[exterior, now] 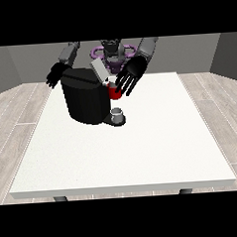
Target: Insert the coffee pod into the coffee machine and close the lid
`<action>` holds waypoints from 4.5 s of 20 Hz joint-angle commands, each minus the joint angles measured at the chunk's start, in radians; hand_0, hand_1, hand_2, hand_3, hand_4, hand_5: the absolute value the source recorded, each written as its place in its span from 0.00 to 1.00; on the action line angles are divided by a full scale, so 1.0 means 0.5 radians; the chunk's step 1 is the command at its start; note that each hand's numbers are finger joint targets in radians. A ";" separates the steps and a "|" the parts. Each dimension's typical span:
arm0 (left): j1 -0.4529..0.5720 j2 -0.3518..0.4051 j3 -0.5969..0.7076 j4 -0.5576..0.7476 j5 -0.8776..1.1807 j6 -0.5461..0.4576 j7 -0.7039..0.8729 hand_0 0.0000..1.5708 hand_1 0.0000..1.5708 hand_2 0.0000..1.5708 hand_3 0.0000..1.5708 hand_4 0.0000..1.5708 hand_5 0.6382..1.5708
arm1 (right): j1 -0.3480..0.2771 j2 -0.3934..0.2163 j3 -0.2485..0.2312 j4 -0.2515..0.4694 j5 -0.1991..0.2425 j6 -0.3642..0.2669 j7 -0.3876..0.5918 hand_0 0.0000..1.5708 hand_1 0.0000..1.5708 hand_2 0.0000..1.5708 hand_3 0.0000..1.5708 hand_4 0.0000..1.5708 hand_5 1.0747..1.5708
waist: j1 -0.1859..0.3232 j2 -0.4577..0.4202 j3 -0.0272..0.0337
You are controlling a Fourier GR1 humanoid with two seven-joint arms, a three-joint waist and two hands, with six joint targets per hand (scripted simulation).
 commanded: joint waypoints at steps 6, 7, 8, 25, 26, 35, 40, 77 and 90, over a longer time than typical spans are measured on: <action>-0.019 -0.014 -0.032 -0.003 -0.047 -0.109 0.026 0.00 0.00 0.00 0.00 0.00 1.00 | 0.003 -0.011 -0.015 0.065 0.014 -0.013 -0.003 0.00 0.00 0.00 0.00 0.25 1.00 | 0.055 -0.082 -0.003; 0.125 -0.053 -0.066 -0.012 -0.061 -0.083 -0.036 0.00 0.00 0.00 0.00 0.00 1.00 | 0.087 -0.049 -0.057 0.047 -0.054 0.046 0.056 0.00 0.00 0.00 0.00 0.24 1.00 | 0.077 -0.177 -0.004; 0.019 -0.079 -0.043 -0.048 -0.056 -0.067 0.058 0.00 0.00 0.00 0.00 0.00 1.00 | 0.046 -0.025 -0.090 0.147 -0.038 0.002 -0.068 0.00 0.00 0.00 0.00 0.24 1.00 | 0.088 -0.110 -0.003; 0.565 -0.500 0.501 -0.066 0.632 -0.097 -0.043 0.00 0.00 0.00 0.00 0.17 1.00 | 0.456 -0.060 -0.148 0.113 -0.137 0.086 -0.044 0.00 0.00 0.00 0.00 0.25 1.00 | 0.356 -0.728 -0.008; 0.627 -0.590 0.480 -0.097 0.633 -0.038 -0.069 0.00 0.00 0.00 0.00 0.15 1.00 | 0.429 -0.078 -0.188 0.142 -0.144 0.072 -0.069 0.00 0.00 0.00 0.00 0.28 1.00 | 0.421 -0.732 -0.006; 1.079 -0.721 0.583 -0.133 0.850 -0.116 -0.181 0.00 0.00 0.00 0.00 0.14 1.00 | 0.471 -0.197 -0.039 -0.111 -0.104 0.244 0.136 0.00 0.00 0.00 0.00 0.18 1.00 | 0.546 -1.049 -0.006; 1.132 -0.789 0.588 -0.231 0.931 -0.103 -0.103 0.00 0.00 0.00 0.00 0.00 1.00 | 0.318 -0.351 -0.073 -0.218 -0.153 0.382 0.240 0.00 0.00 0.00 0.00 0.03 1.00 | 0.609 -1.051 -0.004; 1.912 -0.850 0.161 -1.617 1.471 -0.085 0.300 0.00 0.00 0.00 0.00 0.00 1.00 | -0.257 -0.269 -0.058 0.558 0.047 0.514 -0.080 0.00 0.00 0.00 0.00 0.00 1.00 | 0.853 -0.575 -0.003; 1.846 -0.650 0.305 -1.458 1.561 -0.116 0.108 0.00 0.00 0.00 0.00 0.00 1.00 | -0.577 -0.208 -0.040 0.612 0.066 0.501 0.027 0.00 0.00 0.00 0.00 0.00 1.00 | 0.777 -0.417 -0.004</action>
